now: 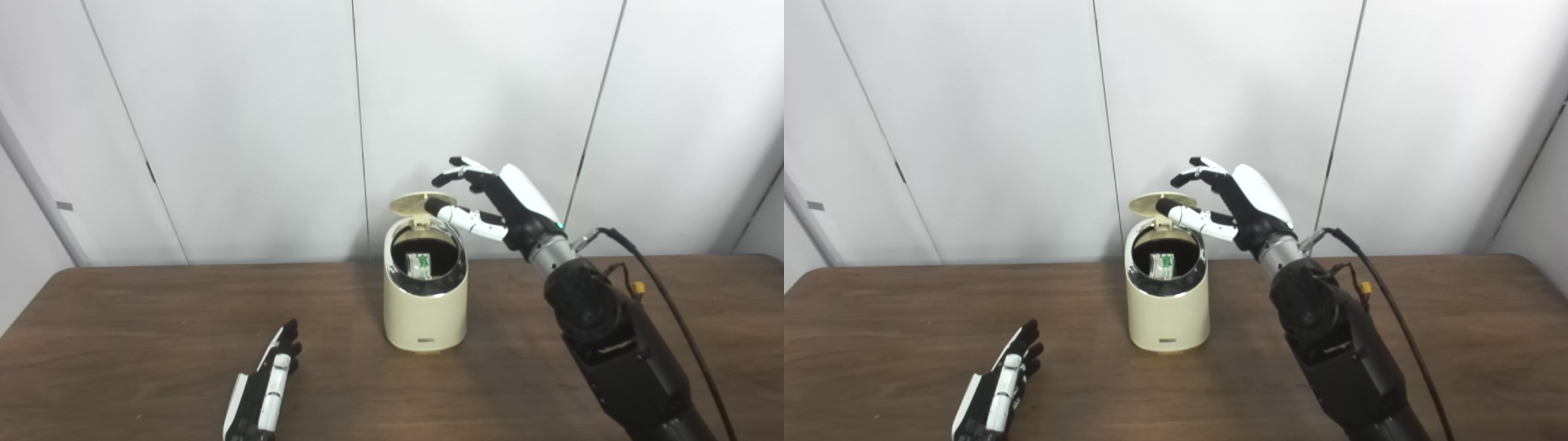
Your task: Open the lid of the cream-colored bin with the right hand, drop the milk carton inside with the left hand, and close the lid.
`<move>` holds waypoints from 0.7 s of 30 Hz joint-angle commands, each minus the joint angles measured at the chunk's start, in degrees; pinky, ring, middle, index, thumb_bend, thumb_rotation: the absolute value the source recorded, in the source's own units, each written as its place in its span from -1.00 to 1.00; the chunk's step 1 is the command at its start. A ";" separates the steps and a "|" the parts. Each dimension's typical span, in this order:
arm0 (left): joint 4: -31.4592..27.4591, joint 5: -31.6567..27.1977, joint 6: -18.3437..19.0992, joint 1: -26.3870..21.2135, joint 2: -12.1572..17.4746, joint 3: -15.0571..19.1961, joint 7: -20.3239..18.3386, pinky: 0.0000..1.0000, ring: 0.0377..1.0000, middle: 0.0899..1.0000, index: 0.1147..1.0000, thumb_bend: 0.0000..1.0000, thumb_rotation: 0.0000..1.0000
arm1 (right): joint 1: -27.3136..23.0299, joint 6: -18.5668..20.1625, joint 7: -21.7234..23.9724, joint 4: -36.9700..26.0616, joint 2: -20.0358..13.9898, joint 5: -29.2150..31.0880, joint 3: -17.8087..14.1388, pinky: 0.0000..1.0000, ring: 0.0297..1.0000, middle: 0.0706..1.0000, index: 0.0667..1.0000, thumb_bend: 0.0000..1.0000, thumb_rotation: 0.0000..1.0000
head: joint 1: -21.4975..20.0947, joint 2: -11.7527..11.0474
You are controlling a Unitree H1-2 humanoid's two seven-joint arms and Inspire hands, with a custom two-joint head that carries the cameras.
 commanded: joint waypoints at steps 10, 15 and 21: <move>-1.26 -1.13 -1.02 -1.75 -0.19 -0.53 -0.75 0.87 0.89 0.92 0.94 0.01 0.80 | -1.47 -5.03 2.16 -2.09 -1.44 -1.81 1.19 0.70 0.88 0.88 0.46 0.09 0.60 | 0.53 -0.23; -2.03 -1.52 0.66 -2.02 0.06 -0.43 -1.17 0.89 0.91 0.96 0.96 0.03 0.80 | 0.87 -5.92 1.59 -3.68 -1.42 -2.17 0.41 0.75 0.90 0.87 0.43 0.09 0.56 | 0.80 -0.19; -2.68 -1.90 2.33 -2.24 0.68 -0.51 -1.39 0.86 0.91 0.96 0.96 0.00 0.82 | 3.73 -5.45 2.13 -6.31 -2.29 -4.07 -0.08 0.75 0.89 0.86 0.42 0.06 0.55 | 0.93 -0.08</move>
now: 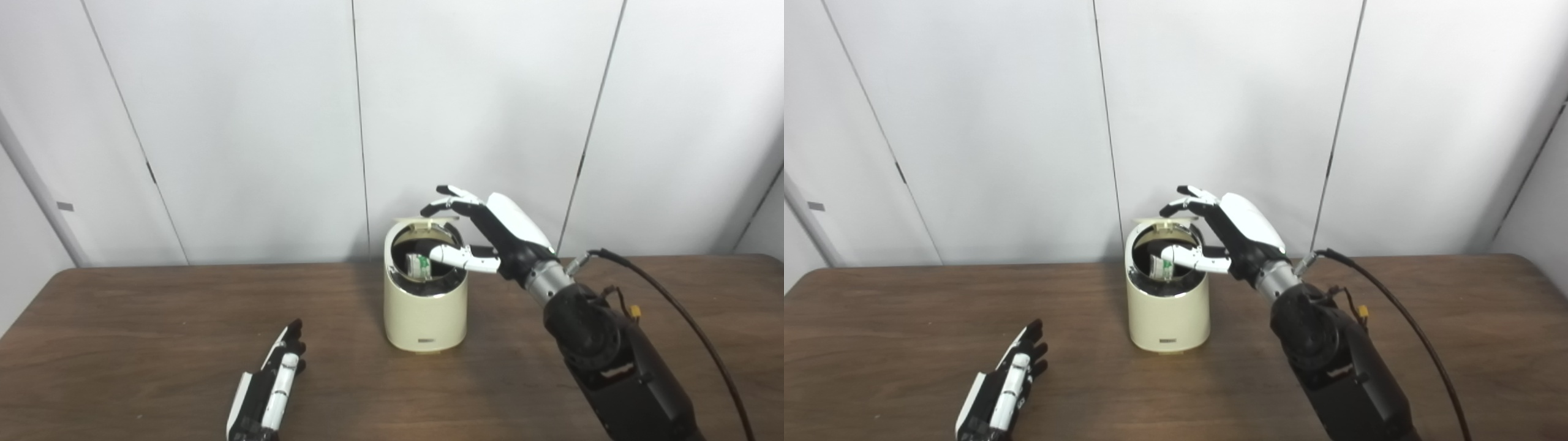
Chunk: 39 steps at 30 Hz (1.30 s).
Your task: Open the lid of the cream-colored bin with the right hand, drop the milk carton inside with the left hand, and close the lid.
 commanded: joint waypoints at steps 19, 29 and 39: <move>-4.10 -0.27 0.96 -1.57 1.63 -1.01 -1.84 0.85 0.92 0.96 0.98 0.01 0.84 | 3.23 -2.19 1.62 -3.94 -1.77 -9.28 2.90 0.90 0.99 0.89 0.46 0.15 0.60 | 0.25 1.02; -4.12 0.35 1.02 -1.74 1.22 -1.41 -1.43 0.84 0.90 0.96 1.00 0.06 0.79 | 3.60 -4.08 0.60 -2.58 -2.09 -16.67 6.46 0.91 1.00 0.91 0.44 0.17 0.64 | 0.99 0.91; -3.49 -0.63 0.28 -1.76 0.72 -1.10 -1.48 0.89 0.93 0.97 1.00 0.16 0.66 | 4.16 -5.85 -0.23 -1.95 -3.02 -23.96 8.72 0.91 1.00 0.91 0.41 0.19 0.67 | 1.16 1.22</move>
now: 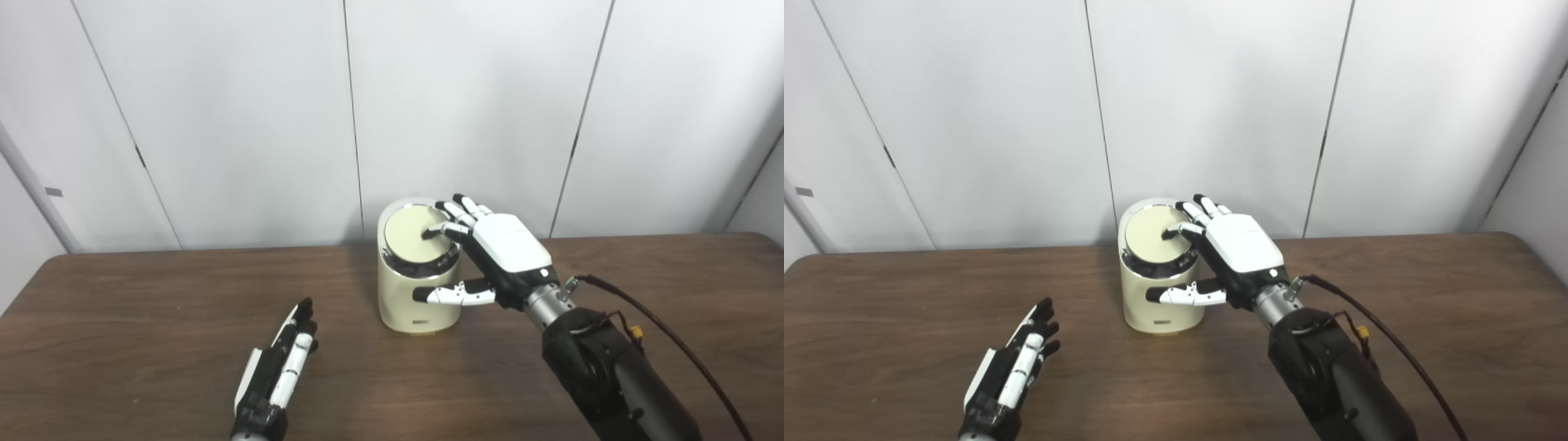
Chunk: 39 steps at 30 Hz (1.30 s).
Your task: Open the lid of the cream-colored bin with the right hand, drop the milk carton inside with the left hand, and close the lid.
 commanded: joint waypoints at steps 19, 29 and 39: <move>-2.49 0.01 -1.23 -1.59 -0.75 0.16 0.50 0.87 0.92 0.97 1.00 0.09 0.68 | -0.14 1.79 8.49 -1.75 -0.38 -5.55 1.36 1.00 1.00 0.99 0.42 0.32 0.77 | 0.49 0.83; -2.53 -1.15 -1.27 -1.59 -0.93 0.61 0.21 0.90 0.94 0.97 1.00 0.07 0.65 | 1.49 8.05 13.66 -17.03 2.49 -0.85 -7.00 0.96 1.00 1.00 0.94 0.20 0.67 | 0.68 0.77; -3.39 -2.80 -1.13 -1.43 -0.68 0.97 -0.14 0.89 0.94 0.97 0.99 0.05 0.61 | 7.52 10.69 13.65 -19.36 3.66 2.44 -12.63 0.84 1.00 1.00 0.98 0.14 0.60 | 0.33 0.78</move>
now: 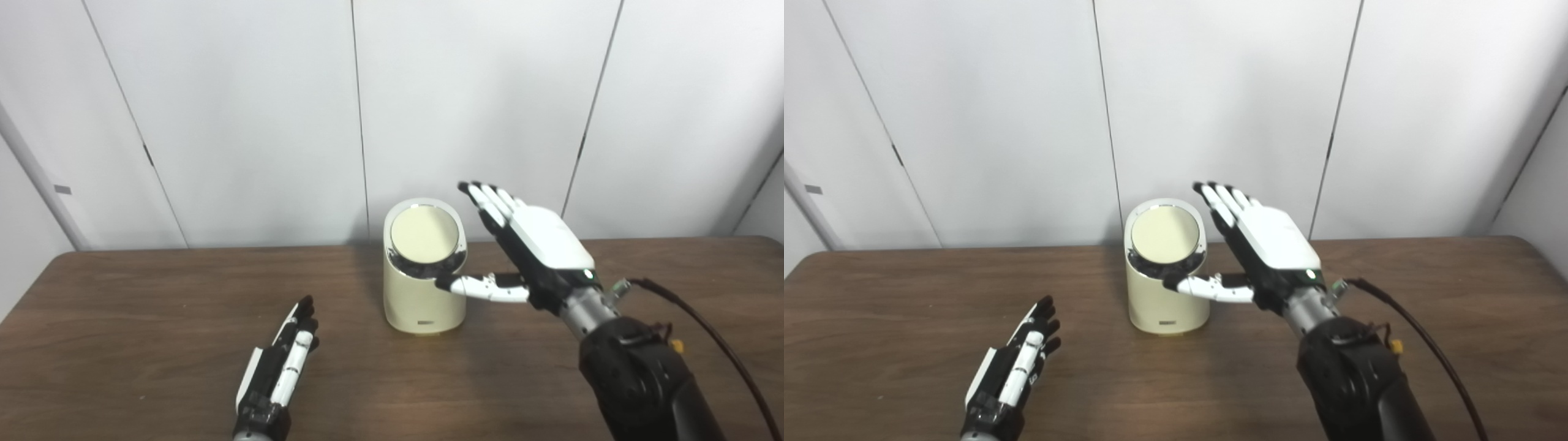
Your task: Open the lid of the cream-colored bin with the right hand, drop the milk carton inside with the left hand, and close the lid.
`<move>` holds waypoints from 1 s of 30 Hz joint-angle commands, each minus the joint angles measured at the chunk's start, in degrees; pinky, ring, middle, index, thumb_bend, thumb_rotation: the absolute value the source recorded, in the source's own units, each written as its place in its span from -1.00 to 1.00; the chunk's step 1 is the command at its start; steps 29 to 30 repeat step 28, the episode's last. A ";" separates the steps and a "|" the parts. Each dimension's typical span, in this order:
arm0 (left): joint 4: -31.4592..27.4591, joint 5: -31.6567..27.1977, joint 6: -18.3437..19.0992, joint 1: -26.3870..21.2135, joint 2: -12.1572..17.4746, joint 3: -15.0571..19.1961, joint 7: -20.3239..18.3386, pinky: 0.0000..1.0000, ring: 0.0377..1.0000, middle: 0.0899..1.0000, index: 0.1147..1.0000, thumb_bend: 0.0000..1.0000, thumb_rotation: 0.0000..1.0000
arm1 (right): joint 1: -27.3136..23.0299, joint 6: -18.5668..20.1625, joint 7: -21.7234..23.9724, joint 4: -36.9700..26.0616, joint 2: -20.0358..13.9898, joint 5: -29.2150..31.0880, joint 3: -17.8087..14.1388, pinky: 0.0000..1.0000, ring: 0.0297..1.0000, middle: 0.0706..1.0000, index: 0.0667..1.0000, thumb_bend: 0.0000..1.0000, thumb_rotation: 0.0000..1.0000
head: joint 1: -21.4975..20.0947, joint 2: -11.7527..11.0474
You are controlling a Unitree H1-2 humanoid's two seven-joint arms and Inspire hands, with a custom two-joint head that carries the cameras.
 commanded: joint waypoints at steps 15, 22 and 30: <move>-3.27 -1.45 -3.02 0.25 1.99 1.46 -0.97 0.92 0.91 0.95 0.99 0.02 0.67 | 12.80 0.00 -6.33 2.94 5.93 34.97 -19.01 0.80 0.93 0.98 0.91 0.15 0.89 | -1.74 0.92; -3.83 -1.33 -6.84 3.54 3.81 2.00 -1.84 0.88 0.88 0.93 0.96 -0.03 0.68 | 16.95 -4.60 -8.57 8.58 10.35 52.26 -25.85 0.88 0.96 0.98 0.93 0.21 0.82 | -2.30 1.05; -1.38 -1.19 -11.21 7.27 4.16 3.10 -1.53 0.85 0.86 0.90 0.95 -0.15 0.67 | 20.55 -13.02 -12.14 11.97 10.87 53.05 -24.59 0.93 0.96 0.95 0.90 0.16 0.78 | -3.30 1.34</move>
